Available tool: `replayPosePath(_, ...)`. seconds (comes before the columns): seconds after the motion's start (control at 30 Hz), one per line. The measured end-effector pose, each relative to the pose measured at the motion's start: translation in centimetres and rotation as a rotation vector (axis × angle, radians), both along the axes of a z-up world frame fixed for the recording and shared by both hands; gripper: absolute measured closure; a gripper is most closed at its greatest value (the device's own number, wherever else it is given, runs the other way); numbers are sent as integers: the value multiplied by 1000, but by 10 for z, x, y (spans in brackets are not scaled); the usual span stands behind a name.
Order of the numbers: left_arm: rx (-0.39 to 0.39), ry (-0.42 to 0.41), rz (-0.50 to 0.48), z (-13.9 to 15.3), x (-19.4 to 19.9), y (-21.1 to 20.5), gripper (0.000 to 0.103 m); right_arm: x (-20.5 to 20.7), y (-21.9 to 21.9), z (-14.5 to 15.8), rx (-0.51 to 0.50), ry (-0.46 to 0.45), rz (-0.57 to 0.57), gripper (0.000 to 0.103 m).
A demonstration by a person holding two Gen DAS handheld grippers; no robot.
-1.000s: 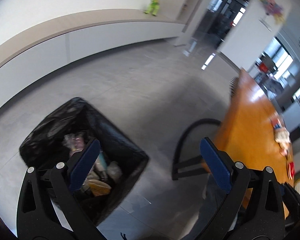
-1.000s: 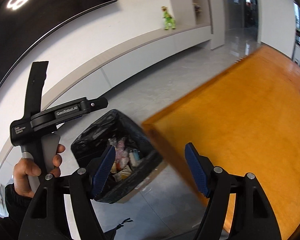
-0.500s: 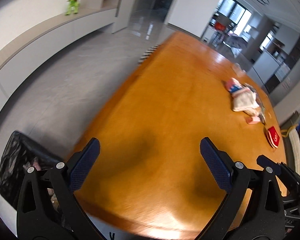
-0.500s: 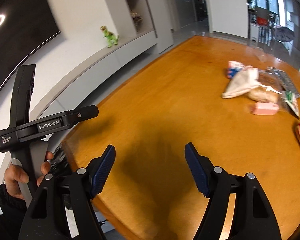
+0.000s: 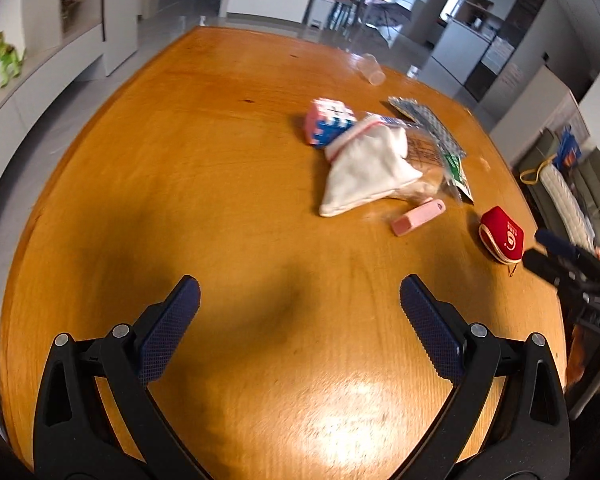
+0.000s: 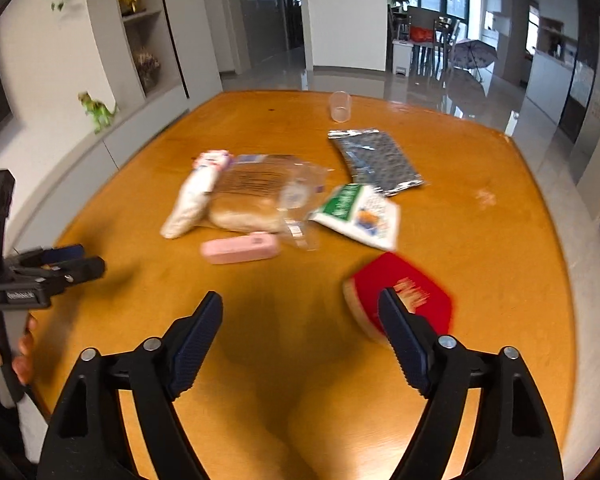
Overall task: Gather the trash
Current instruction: 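Move both open tools back over the table toward the remaining items, then grasp the white cloth bag with the left tool while the right tool grasps the red paddle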
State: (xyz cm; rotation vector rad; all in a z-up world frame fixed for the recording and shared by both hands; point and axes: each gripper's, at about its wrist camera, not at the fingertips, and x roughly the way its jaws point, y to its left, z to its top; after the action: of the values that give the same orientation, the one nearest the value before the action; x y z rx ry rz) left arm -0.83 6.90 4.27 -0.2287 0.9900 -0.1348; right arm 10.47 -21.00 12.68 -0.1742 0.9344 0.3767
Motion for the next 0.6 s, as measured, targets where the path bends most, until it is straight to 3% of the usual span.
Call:
replayPosePath(0.27,-21,50,-67,-12,41,-19,6,46,-18,-40,-138,90,51,21)
replayPosePath(0.37,-53,76,-73,-17,64,-25,6,52,-23,-58,-132,135,22,21)
replayPosePath(0.53,-147,58,-24,-15,94,-23,6,46,-27,-60,-97,128,-28,27)
replayPosePath(0.6,-146,47,-15,-17,102,-23,6,37,-27,-60,-96,127,-39,27)
